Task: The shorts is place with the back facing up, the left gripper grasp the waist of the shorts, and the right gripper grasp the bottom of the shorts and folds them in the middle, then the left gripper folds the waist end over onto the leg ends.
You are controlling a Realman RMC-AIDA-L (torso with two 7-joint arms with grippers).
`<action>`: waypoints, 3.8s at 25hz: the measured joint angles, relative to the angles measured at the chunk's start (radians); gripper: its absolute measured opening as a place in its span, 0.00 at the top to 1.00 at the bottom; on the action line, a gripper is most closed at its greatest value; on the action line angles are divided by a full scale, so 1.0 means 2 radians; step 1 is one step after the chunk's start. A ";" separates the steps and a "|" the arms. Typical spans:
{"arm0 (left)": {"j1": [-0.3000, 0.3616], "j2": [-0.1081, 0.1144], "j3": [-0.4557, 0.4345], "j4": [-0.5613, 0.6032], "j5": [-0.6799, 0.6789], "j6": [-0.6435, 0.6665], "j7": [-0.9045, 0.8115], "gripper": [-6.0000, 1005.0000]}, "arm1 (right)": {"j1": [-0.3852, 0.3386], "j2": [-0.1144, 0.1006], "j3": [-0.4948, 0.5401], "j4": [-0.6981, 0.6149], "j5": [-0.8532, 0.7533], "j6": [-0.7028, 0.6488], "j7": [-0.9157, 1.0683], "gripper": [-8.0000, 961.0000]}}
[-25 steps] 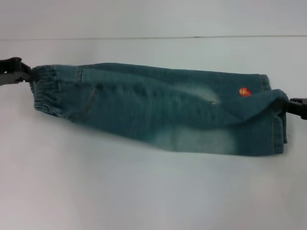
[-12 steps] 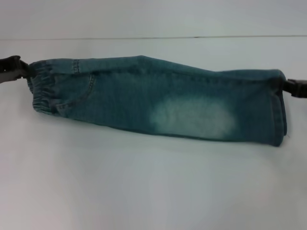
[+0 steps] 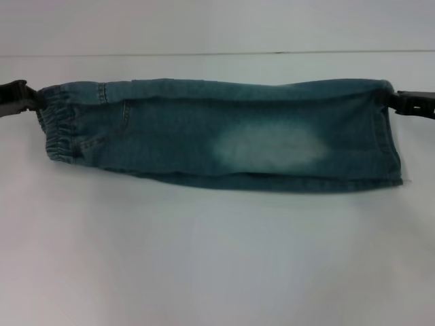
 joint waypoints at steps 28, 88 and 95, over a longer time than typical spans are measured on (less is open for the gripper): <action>0.025 -0.006 0.018 0.022 -0.056 0.003 0.099 0.50 | -0.032 0.004 -0.059 -0.032 0.054 -0.022 0.027 0.23; 0.033 -0.042 0.135 0.031 -0.008 -0.051 0.247 0.38 | -0.056 0.017 -0.052 -0.047 0.083 -0.129 -0.012 0.10; 0.034 -0.042 0.136 0.028 -0.009 -0.051 0.249 0.59 | -0.056 0.018 -0.052 -0.047 0.083 -0.129 -0.016 0.11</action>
